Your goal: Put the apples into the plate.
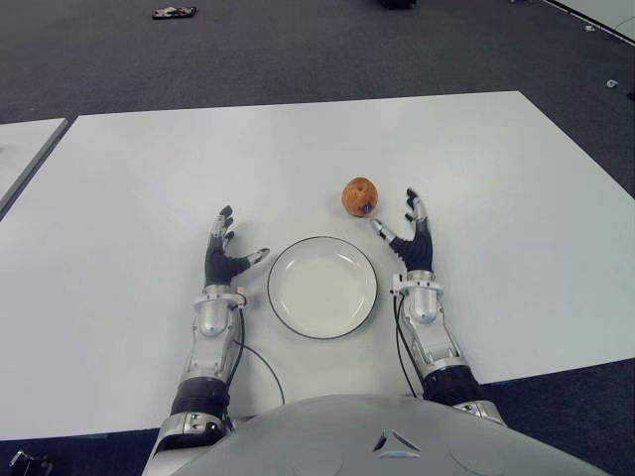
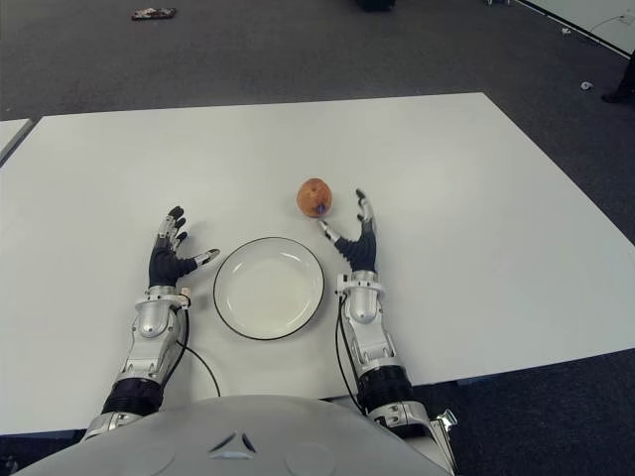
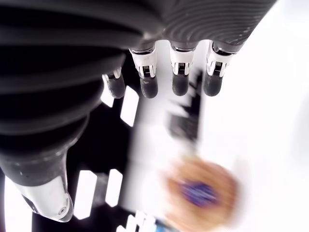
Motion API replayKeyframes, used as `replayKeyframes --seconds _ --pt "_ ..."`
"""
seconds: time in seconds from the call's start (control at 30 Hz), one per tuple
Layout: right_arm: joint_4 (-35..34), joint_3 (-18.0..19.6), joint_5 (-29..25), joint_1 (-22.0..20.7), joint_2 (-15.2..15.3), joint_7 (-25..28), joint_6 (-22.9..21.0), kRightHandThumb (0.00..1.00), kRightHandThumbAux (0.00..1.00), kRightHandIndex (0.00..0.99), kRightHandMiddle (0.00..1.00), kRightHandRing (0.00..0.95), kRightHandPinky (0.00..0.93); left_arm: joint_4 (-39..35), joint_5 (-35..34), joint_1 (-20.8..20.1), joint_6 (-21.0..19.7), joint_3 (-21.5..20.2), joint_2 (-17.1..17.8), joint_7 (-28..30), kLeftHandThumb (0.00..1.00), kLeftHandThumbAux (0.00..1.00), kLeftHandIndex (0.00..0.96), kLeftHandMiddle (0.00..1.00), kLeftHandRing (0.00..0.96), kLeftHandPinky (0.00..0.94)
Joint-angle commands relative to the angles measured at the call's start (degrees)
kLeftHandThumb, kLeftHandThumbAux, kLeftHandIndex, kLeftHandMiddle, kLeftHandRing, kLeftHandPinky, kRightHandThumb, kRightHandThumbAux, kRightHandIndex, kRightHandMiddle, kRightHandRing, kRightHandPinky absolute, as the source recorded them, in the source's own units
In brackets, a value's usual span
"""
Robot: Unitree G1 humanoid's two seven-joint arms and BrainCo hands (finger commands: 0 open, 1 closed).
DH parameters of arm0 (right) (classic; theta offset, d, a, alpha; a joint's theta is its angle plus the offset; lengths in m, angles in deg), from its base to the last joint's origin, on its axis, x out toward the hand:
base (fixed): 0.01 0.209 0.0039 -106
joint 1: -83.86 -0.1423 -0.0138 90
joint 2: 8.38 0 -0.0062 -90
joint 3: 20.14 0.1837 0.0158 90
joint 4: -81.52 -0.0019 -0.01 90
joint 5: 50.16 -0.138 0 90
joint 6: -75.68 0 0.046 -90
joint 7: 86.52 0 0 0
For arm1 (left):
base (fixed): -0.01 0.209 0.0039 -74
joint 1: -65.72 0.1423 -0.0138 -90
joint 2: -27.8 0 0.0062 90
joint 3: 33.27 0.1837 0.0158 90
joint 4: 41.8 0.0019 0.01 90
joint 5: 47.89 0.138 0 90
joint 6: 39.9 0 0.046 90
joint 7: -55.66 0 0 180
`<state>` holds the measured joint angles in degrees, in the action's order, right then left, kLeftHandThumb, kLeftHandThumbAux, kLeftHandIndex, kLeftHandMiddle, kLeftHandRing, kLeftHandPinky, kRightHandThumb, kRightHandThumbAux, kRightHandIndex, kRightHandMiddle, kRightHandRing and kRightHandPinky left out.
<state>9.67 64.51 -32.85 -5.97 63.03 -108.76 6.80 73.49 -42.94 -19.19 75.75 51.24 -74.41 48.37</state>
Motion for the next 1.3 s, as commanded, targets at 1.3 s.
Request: replayKeyframes --seconds 1.3 --pt "39.4 -2.6 8.6 -51.5 3.5 -13.4 4.5 0.092 0.554 0.019 0.012 0.0 0.012 1.2 0.1 -0.5 -1.7 0.2 -1.1 -0.7 0.0 0.501 0.0 0.0 0.0 0.0"
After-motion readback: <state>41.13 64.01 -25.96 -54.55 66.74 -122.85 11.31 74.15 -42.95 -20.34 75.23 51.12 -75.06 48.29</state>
